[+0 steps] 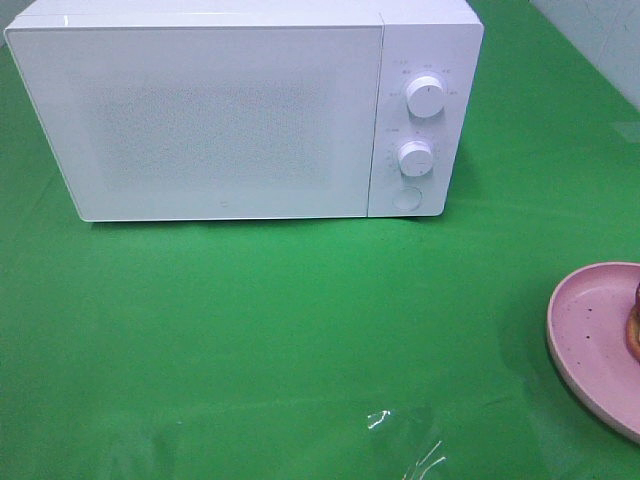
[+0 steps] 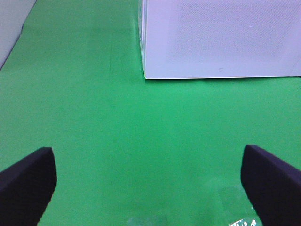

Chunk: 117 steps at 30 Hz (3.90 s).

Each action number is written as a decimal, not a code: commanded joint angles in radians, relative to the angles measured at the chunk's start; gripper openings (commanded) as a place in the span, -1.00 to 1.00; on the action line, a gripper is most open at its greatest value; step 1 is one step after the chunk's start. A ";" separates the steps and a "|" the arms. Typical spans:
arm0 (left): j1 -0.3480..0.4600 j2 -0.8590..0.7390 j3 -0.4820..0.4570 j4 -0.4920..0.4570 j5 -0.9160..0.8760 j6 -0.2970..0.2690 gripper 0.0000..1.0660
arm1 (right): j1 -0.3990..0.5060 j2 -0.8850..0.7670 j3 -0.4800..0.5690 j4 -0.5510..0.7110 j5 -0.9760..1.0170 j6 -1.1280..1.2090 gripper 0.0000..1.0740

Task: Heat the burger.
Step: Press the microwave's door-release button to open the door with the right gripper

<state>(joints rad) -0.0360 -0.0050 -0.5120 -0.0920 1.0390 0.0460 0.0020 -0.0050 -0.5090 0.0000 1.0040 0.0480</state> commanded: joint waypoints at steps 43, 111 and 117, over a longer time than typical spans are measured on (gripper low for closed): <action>0.004 -0.020 0.002 0.001 -0.004 -0.006 0.88 | -0.002 0.400 -0.024 0.000 -0.392 0.003 0.36; 0.004 -0.020 0.002 0.001 -0.004 -0.006 0.88 | 0.590 1.385 0.193 0.729 -2.012 -0.470 0.36; 0.004 -0.020 0.002 0.001 -0.004 -0.006 0.88 | 0.708 1.491 0.186 0.840 -2.088 -0.464 0.36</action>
<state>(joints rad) -0.0360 -0.0050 -0.5120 -0.0920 1.0390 0.0460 0.6750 1.4590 -0.3160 0.7940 -1.0420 -0.4060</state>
